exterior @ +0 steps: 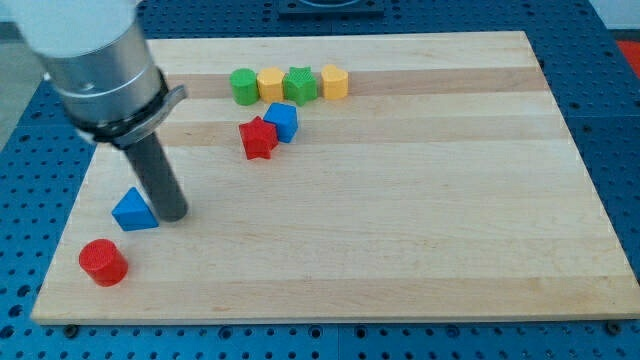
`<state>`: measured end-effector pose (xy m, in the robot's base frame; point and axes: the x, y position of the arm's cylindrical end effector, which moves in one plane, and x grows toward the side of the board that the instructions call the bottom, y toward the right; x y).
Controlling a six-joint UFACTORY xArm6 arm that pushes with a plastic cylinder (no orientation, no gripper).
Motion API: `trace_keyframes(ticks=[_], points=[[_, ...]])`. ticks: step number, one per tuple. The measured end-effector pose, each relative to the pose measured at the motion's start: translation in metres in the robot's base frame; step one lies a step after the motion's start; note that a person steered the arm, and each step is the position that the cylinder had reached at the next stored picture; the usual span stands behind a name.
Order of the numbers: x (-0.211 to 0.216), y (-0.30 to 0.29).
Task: Push the blue triangle into the red circle
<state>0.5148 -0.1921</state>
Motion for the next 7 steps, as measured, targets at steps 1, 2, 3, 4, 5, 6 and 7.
trace_keyframes(ticks=[1, 2, 3, 4, 5, 6, 7], points=[[0.013, -0.019], [-0.001, 0.0], [-0.027, 0.003], [-0.032, -0.024], [-0.023, -0.052], [-0.01, -0.054], [-0.009, -0.052]])
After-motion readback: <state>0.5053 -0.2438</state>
